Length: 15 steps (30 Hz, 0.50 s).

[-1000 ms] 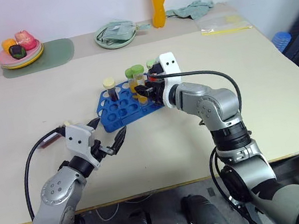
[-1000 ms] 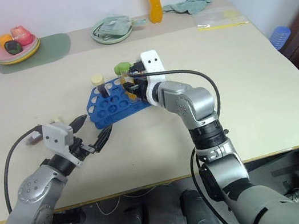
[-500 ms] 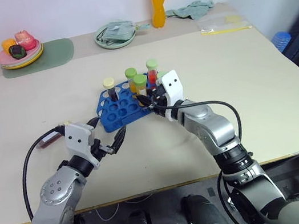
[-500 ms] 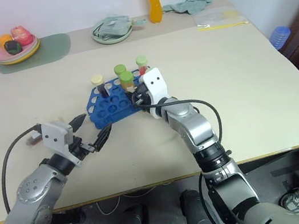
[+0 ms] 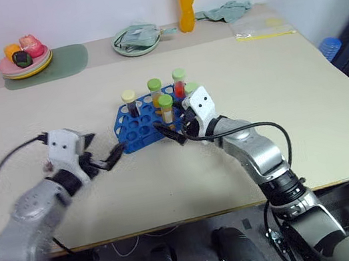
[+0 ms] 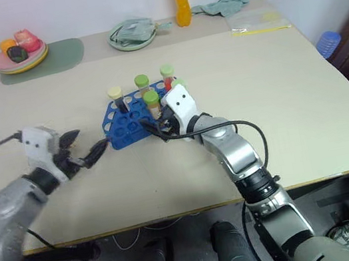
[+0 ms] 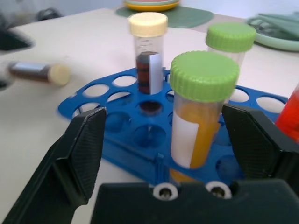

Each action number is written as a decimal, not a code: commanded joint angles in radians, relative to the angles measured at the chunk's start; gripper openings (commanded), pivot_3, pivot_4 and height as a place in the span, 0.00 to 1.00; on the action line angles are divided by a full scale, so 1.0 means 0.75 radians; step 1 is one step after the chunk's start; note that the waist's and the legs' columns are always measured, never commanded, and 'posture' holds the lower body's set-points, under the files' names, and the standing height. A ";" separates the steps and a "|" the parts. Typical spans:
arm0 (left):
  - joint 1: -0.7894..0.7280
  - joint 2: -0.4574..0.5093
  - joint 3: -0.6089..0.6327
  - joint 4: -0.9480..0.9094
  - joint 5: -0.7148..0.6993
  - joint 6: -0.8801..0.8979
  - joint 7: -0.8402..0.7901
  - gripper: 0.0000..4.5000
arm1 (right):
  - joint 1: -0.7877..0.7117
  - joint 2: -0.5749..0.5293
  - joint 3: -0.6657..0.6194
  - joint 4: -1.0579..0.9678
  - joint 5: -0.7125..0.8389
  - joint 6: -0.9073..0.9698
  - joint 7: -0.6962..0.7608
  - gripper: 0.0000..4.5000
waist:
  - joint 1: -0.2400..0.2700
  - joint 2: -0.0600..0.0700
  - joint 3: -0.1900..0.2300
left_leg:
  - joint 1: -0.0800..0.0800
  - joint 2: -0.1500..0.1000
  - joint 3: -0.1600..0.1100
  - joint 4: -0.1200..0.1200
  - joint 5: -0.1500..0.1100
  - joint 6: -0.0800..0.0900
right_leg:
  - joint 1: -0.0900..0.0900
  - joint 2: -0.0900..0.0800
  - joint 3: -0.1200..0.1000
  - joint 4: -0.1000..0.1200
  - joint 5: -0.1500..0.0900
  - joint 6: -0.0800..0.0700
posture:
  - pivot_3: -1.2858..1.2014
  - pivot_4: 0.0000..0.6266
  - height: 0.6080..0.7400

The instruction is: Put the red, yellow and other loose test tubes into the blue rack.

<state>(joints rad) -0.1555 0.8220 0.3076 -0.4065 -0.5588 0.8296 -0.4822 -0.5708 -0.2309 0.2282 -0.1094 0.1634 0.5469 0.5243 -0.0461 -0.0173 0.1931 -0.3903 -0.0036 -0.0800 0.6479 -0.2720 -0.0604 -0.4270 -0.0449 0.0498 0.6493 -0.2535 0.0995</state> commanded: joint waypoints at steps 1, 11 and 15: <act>-0.150 0.299 -0.110 0.273 0.107 0.045 -0.239 1.00 | 0.006 -0.077 0.007 -0.135 0.033 0.045 0.096 0.97 | -0.002 0.001 0.001 | 0.000 0.000 0.000 -0.001 0.000 0.000 | 0.000 0.000 0.000 0.000 0.000 0.000 | 0.52 0.24 1.00; -0.978 0.391 -0.934 1.392 0.751 -0.402 -0.973 1.00 | 0.077 -0.253 0.040 -0.229 0.012 0.035 0.232 0.97 | 0.002 0.000 0.001 | -0.001 -0.001 0.003 -0.001 0.000 0.000 | 0.000 0.000 0.000 -0.002 -0.001 0.001 | 0.52 0.24 1.00; -1.119 0.274 -1.093 1.714 0.968 -0.648 -1.094 1.00 | 0.110 -0.237 0.032 -0.274 0.012 0.063 0.194 0.97 | 0.001 0.000 0.002 | -0.002 -0.001 0.003 -0.001 0.000 0.000 | -0.001 0.000 0.000 -0.002 -0.001 0.001 | 0.52 0.24 1.00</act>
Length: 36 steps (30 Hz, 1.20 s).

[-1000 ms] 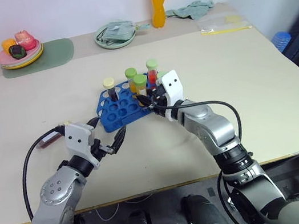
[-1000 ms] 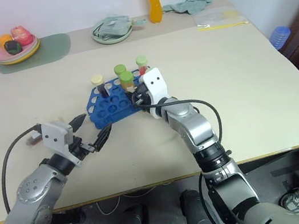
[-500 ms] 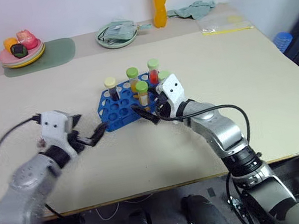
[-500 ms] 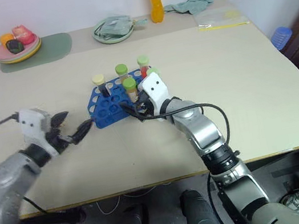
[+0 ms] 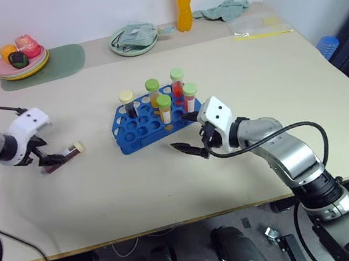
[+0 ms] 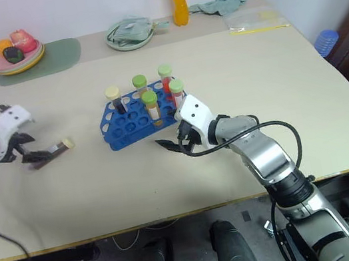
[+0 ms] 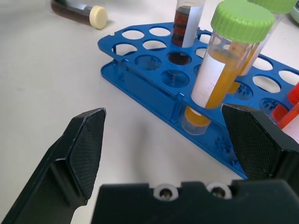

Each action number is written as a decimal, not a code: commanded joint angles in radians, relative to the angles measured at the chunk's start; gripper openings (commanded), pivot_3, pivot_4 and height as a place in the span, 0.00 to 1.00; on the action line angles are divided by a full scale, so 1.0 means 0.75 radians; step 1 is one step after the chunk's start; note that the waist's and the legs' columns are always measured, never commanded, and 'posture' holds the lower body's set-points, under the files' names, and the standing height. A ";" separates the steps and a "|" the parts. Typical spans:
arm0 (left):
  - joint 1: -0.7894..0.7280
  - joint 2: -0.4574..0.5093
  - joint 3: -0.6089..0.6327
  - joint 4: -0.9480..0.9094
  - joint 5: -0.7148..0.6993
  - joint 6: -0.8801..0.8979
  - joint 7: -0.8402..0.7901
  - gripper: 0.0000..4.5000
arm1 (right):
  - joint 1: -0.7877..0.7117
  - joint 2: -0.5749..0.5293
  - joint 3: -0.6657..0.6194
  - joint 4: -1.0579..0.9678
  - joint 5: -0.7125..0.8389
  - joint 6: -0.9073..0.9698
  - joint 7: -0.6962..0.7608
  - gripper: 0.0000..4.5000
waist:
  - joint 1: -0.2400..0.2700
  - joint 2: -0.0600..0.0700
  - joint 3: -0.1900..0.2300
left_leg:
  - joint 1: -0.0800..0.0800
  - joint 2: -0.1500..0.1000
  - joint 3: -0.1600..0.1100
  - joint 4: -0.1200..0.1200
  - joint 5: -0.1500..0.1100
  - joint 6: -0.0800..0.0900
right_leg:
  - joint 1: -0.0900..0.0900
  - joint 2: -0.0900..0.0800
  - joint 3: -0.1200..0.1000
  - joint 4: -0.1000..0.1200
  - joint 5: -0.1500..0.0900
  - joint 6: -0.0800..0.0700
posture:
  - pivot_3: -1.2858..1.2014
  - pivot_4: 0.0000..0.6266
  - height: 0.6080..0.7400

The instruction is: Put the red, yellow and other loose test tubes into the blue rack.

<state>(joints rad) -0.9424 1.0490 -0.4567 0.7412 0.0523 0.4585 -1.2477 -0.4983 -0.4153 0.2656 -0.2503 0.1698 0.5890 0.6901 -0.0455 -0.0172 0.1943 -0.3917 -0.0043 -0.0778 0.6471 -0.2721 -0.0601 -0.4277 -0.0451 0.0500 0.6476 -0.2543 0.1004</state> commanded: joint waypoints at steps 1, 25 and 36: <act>-0.097 -0.056 -0.095 0.252 0.195 -0.191 -0.081 0.95 | 0.023 0.013 -0.017 -0.093 -0.003 0.010 -0.042 0.98 | 0.001 -0.001 0.000 | 0.000 0.000 0.000 0.000 0.000 0.000 | -0.001 0.000 0.000 0.000 0.000 0.000 | 0.52 0.24 1.00; 0.898 -0.760 1.032 -1.513 -0.598 -0.144 0.961 0.18 | 0.271 -0.033 -0.151 -0.176 0.209 -0.038 0.085 0.98 | 0.016 -0.005 0.000 | -0.003 -0.002 -0.004 0.005 -0.002 0.003 | 0.000 -0.020 0.001 0.000 0.000 0.007 | 0.52 0.24 1.00; 0.913 -1.228 0.495 -1.434 0.102 -0.393 1.598 0.18 | 0.270 -0.050 -0.124 -0.156 0.259 -0.061 0.160 0.98 | 0.038 -0.005 -0.001 | 0.017 -0.005 -0.002 0.007 -0.002 0.003 | 0.022 -0.006 0.001 -0.001 0.002 0.006 | 0.52 0.24 1.00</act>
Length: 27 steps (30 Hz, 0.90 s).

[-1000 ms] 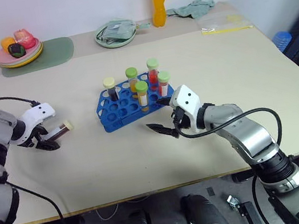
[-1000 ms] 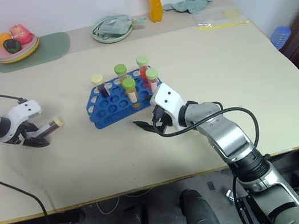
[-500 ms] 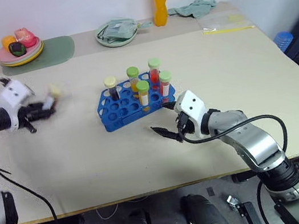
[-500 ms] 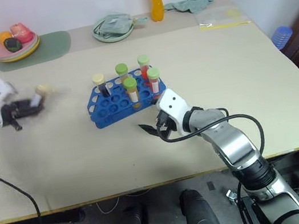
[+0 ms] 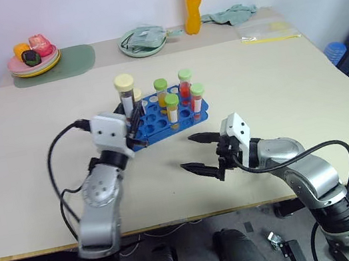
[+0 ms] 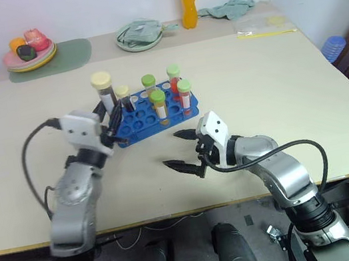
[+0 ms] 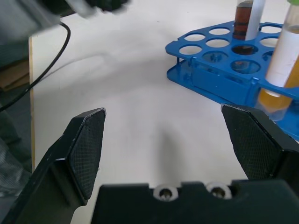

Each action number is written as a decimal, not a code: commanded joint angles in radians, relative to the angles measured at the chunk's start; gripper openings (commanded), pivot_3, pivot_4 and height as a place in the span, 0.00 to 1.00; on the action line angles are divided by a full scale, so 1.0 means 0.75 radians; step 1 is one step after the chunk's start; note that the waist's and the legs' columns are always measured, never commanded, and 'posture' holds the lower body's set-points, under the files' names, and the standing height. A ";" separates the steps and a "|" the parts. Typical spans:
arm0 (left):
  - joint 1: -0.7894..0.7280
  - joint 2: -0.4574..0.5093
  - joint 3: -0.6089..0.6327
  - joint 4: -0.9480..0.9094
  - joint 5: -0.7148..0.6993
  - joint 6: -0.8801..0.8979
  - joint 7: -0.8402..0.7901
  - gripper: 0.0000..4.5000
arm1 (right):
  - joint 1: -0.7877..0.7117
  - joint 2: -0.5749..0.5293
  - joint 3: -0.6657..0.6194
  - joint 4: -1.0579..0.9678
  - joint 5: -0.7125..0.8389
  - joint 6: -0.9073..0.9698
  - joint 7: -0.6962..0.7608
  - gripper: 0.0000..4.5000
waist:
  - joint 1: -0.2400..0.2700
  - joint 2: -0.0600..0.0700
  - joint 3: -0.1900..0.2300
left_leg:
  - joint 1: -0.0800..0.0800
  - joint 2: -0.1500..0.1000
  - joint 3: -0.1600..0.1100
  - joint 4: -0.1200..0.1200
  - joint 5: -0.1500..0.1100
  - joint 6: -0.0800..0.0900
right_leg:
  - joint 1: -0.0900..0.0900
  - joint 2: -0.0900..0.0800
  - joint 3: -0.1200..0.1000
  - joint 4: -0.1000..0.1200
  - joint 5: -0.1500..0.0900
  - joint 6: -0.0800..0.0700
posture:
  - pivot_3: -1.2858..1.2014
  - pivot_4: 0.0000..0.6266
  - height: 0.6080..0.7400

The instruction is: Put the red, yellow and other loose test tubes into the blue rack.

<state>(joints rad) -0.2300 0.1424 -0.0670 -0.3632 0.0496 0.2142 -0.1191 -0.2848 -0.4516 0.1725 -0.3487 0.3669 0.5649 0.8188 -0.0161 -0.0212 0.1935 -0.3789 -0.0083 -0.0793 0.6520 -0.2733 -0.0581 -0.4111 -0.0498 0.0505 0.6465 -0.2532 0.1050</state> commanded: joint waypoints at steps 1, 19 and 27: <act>-0.049 -0.024 -0.040 0.073 0.134 -0.065 0.111 0.18 | -0.014 0.002 -0.003 -0.025 -0.006 -0.030 -0.022 0.98 | 0.000 0.000 0.000 | 0.000 0.000 0.000 -0.001 0.000 0.000 | 0.000 0.000 0.000 0.000 0.000 0.000 | 0.52 0.24 1.00; -0.092 -0.112 -0.105 0.288 0.132 0.014 0.053 0.18 | -0.005 0.024 0.008 -0.018 -0.016 -0.057 -0.105 0.98 | 0.004 0.000 0.000 | 0.001 0.000 0.000 -0.001 0.000 0.000 | 0.001 0.000 0.000 -0.001 0.000 0.000 | 0.52 0.24 1.00; -0.051 -0.174 -0.082 0.421 0.023 -0.186 0.015 0.18 | -0.012 0.034 0.025 -0.002 -0.031 -0.076 -0.104 0.98 | 0.007 0.000 0.000 | 0.003 0.000 0.000 -0.002 0.000 0.000 | 0.003 -0.001 0.000 -0.002 0.000 0.000 | 0.52 0.24 1.00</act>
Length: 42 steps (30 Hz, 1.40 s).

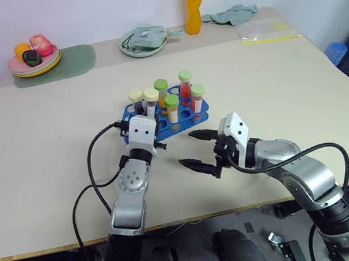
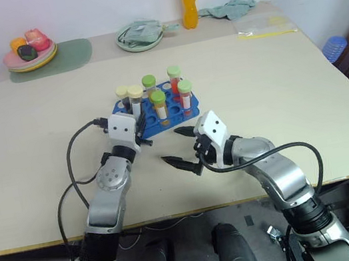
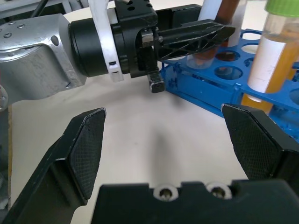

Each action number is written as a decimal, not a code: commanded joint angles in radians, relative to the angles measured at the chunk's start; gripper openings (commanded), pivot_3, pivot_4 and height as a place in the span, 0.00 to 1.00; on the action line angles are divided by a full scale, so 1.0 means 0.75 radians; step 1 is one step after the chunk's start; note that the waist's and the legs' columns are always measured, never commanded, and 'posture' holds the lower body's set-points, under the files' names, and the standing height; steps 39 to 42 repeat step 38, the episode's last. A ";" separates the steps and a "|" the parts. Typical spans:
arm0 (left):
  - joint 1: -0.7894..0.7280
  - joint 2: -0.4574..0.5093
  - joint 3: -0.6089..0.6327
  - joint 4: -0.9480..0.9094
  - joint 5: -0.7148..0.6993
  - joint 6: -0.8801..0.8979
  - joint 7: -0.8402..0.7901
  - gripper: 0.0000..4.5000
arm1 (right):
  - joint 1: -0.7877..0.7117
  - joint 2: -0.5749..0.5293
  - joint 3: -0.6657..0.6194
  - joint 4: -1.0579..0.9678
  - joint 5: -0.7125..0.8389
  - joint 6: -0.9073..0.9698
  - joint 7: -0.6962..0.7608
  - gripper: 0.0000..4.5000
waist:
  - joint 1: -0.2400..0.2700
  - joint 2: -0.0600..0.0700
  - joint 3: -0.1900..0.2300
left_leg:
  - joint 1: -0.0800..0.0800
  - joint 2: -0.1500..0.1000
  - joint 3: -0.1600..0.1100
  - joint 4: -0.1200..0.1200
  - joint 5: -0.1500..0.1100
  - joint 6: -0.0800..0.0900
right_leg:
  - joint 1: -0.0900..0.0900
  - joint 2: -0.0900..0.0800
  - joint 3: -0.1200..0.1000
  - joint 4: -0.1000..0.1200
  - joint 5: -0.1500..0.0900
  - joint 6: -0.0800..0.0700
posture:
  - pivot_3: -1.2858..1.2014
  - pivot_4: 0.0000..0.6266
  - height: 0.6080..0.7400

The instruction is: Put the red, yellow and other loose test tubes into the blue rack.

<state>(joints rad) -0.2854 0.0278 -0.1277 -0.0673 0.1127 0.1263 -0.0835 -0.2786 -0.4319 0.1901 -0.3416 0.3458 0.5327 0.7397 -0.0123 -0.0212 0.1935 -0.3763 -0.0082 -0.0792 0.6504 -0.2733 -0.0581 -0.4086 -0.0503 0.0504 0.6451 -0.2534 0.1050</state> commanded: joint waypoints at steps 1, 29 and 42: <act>0.025 -0.024 0.001 0.038 -0.068 -0.086 -0.036 0.18 | -0.020 0.008 0.003 -0.008 -0.006 -0.037 0.003 0.98 | 0.004 0.000 0.000 | 0.000 0.000 0.000 0.000 0.000 0.000 | 0.000 0.000 0.000 0.000 0.000 0.000 | 0.52 0.24 1.00; 0.829 0.630 0.768 -0.606 -0.646 0.267 -0.492 0.72 | -0.038 -0.432 -0.432 0.392 0.014 -0.171 0.208 0.98 | -0.002 0.001 0.001 | 0.001 0.005 0.003 -0.003 -0.001 0.001 | 0.003 0.002 0.000 -0.010 -0.004 -0.007 | 0.52 0.24 1.00; 0.816 0.552 0.704 -0.626 -0.605 0.292 -0.378 0.72 | -0.089 -0.352 -0.374 0.519 -0.035 -0.262 0.194 0.98 | -0.005 0.002 0.001 | 0.001 0.006 0.004 -0.004 -0.001 0.001 | 0.004 0.003 0.000 -0.013 -0.003 -0.006 | 0.52 0.24 1.00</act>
